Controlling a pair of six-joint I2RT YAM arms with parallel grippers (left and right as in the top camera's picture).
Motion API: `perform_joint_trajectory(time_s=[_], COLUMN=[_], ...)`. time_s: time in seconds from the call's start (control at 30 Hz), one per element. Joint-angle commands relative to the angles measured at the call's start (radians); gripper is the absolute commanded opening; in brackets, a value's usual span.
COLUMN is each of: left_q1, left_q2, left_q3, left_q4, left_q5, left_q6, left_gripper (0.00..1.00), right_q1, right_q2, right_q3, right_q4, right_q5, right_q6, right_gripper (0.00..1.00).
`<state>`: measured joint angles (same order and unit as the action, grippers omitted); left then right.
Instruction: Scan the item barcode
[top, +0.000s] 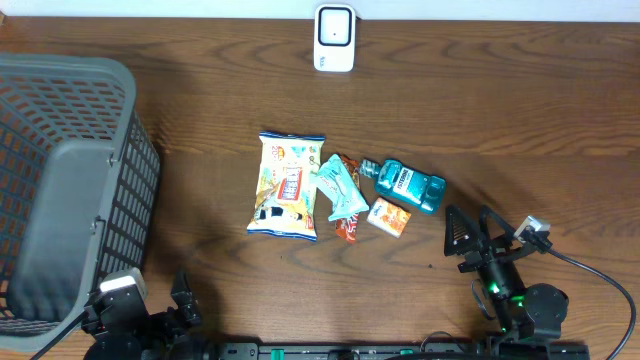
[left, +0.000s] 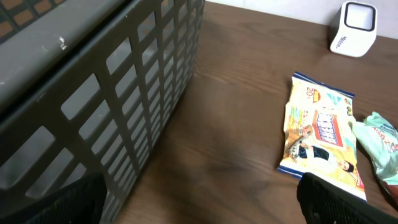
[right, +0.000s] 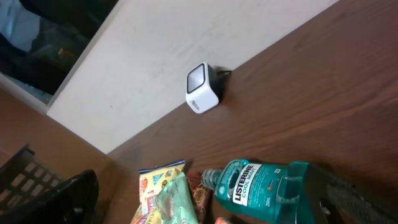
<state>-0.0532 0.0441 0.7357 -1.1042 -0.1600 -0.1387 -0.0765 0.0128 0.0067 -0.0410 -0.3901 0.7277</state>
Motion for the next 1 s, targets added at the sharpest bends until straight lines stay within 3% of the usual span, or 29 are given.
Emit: perform_joint_trajectory(time_s=[0.0,0.67,0.77,0.97], left_q1=[0.003,0.003,0.003,0.003], left_q2=[0.002,0.002,0.002,0.002], left_q3=[0.004,0.004,0.004,0.004], left_q4=[-0.005,-0.005,-0.005,-0.005], left_q5=[-0.005,-0.005,-0.005,-0.005], left_q6=[-0.009,-0.009,-0.009,-0.009], left_gripper=[0.98,0.98,0.98,0.98], right_q1=[-0.006,-0.006,-0.006,-0.006], right_q2=[-0.002,-0.002,-0.001,0.122], right_q3=[-0.001,-0.001,0.010,0.190], right_q4=[-0.004,0.011,0.071,-0.013], right_q5=[-0.014,-0.093,-0.126,-0.071], right_q6=[0.009,0.008,-0.024,-0.163], right_gripper=[0.99,0.99,0.99,0.99])
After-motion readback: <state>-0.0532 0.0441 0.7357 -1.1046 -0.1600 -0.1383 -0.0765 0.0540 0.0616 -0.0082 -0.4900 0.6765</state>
